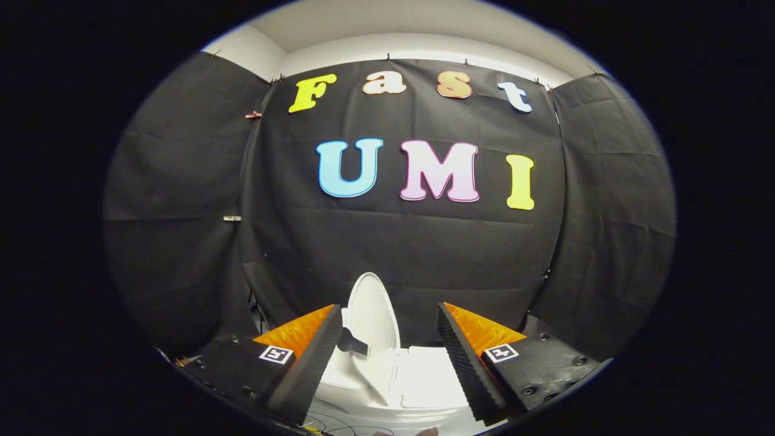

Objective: Open the toilet lid.

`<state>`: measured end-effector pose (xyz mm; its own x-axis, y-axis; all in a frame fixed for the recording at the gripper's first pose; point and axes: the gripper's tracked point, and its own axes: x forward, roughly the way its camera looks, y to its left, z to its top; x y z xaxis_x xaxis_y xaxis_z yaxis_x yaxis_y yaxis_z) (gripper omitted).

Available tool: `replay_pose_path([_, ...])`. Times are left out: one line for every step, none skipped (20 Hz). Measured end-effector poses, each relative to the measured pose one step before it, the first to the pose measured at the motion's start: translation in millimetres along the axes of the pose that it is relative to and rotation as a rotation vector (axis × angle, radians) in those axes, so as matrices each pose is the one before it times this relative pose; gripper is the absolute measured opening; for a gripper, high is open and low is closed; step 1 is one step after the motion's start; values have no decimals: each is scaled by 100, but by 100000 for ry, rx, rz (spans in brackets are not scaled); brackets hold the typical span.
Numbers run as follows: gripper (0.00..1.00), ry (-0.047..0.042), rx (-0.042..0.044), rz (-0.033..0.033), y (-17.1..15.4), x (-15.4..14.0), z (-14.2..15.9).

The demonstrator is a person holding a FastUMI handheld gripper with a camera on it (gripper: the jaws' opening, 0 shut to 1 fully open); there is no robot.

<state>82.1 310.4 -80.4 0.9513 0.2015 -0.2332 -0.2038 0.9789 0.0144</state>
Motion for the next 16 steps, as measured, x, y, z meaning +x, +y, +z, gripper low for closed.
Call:
replay_pose_path([99, -978, 362, -271, -616, -686, 645])
replay_pose_path([98, -1450, 673, -248, -560, -548, 721])
replay_pose_path([98, -908, 881, -127, -594, -401, 609])
replay_pose_path([98, -727, 827, 363, -524, -520, 465])
replay_pose_path([98, -554, 411, -2, -657, -433, 452])
replay_pose_path([98, -957, 11, 11, -631, -569, 559])
replay_pose_path([98, -1232, -468, -142, -623, -484, 547])
replay_pose_path([98, -1134, -619, -480, -789, -447, 575])
replay_pose_path([98, -930, -121, -34, -705, -515, 481])
replay_pose_path([99, -472, 379, 328, -592, -598, 262])
replay_pose_path([98, 38, 385, 534, -478, -708, 24])
replay_pose_path([98, 163, 180, 567, -640, -501, 132])
replay_pose_path([98, -222, 531, 324, -721, -631, 93])
replay_pose_path([99, -390, 548, 242, -858, -515, 134])
replay_pose_path([99, -289, 478, -36, -856, -518, 45])
replay_pose_path([98, -149, 122, -65, -876, -457, 57])
